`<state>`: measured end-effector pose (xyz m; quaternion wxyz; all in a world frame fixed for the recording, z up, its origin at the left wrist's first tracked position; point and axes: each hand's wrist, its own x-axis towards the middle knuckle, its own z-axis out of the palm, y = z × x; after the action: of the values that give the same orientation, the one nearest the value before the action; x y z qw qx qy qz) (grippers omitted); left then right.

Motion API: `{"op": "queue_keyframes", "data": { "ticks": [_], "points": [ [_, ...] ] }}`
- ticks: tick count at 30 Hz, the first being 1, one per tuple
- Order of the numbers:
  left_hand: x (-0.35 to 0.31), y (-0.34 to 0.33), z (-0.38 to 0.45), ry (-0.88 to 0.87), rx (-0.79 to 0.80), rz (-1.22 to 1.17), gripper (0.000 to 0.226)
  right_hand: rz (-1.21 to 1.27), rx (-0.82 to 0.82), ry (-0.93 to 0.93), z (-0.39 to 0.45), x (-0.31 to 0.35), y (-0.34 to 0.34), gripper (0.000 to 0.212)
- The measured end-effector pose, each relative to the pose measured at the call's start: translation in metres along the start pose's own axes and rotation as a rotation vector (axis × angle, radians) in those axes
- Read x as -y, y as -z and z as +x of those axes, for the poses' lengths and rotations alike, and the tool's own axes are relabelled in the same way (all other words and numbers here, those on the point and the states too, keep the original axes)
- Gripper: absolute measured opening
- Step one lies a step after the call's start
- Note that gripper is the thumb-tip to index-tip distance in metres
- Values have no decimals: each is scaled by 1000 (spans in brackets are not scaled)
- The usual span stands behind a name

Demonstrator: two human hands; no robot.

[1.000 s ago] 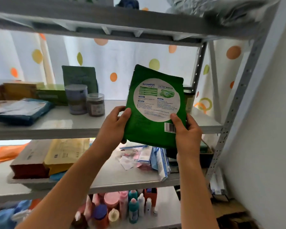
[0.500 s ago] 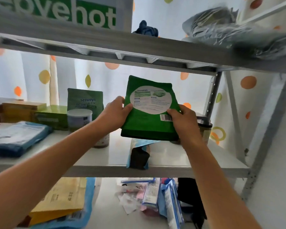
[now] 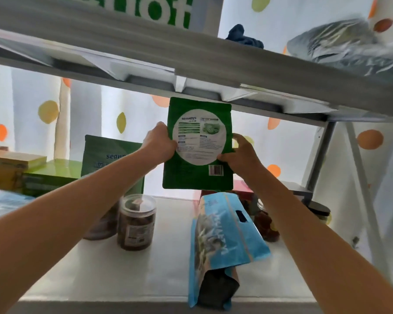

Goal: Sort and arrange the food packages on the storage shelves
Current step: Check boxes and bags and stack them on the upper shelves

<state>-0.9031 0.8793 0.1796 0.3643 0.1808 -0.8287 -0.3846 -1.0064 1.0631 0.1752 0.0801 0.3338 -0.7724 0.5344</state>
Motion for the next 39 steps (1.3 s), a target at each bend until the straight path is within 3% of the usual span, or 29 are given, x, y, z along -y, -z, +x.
{"op": "queue_keyframes", "data": {
  "ticks": [4, 10, 15, 22, 27, 31, 39],
  "points": [
    [7, -12, 28, 6, -45, -20, 33, 48, 36, -3, 30, -20, -6, 61],
    [9, -24, 59, -36, -180, 34, 19, 130, 100, 21, 68, -44, -12, 35],
    [22, -34, 74, -30, -265, 110, 11, 242, 200, 63, 91, -43, -15, 30],
    [26, -47, 99, 41, -421, 81, 11, 223, 195, 119, 122, -39, -29, 32],
    [21, -42, 108, 1, -468, 334, 9, 159, 193, 62, 141, -50, -39, 19],
    [30, -44, 106, -12, -359, 543, 18, -6, 192, 46, 135, -74, -62, 21],
    [34, -51, 93, -60, -232, 834, 19, -39, 383, 84, 135, -82, -71, 17]
  ]
}}
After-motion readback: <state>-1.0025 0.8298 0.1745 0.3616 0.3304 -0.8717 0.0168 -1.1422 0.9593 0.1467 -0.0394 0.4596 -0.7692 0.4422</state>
